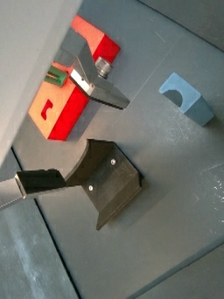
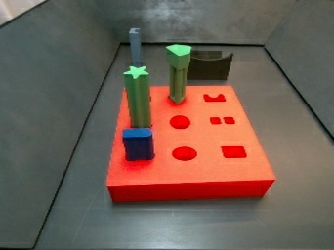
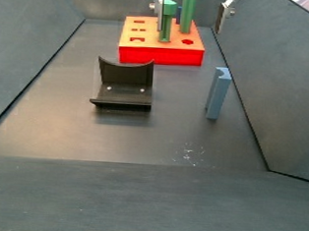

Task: Pick up the arch object. Move up. Rotate the arch object. Move to above the board. Insert the arch object.
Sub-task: Pick up the arch object.

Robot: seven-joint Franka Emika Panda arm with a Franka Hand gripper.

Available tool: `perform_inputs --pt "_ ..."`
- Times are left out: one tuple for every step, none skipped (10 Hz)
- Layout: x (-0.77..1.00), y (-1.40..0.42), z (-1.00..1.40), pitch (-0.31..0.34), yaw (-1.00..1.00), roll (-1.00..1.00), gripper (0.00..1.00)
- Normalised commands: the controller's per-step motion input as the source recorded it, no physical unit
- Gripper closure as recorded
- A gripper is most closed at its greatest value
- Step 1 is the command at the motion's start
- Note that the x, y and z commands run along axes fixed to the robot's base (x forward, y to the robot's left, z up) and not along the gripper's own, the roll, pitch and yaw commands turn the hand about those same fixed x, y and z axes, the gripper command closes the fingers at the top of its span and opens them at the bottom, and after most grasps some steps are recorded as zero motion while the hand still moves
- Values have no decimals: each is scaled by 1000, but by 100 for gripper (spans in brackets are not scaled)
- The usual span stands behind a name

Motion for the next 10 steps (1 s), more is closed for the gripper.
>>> perform_inputs --pt "-371 17 -180 -83 -9 41 0" --pt "-549 0 -631 -157 0 96 0" --pt "-589 0 -717 -190 37 84 0" --pt "-454 0 -626 -163 23 53 0" --pt "-183 0 -574 -99 6 39 0" --pt "-94 0 -523 -36 0 79 0" --pt "-100 0 -480 -20 0 74 0" --pt "-29 0 -480 -7 0 54 0" --pt "-31 0 -483 -4 0 51 0" --pt "-49 0 -449 -13 0 66 0"
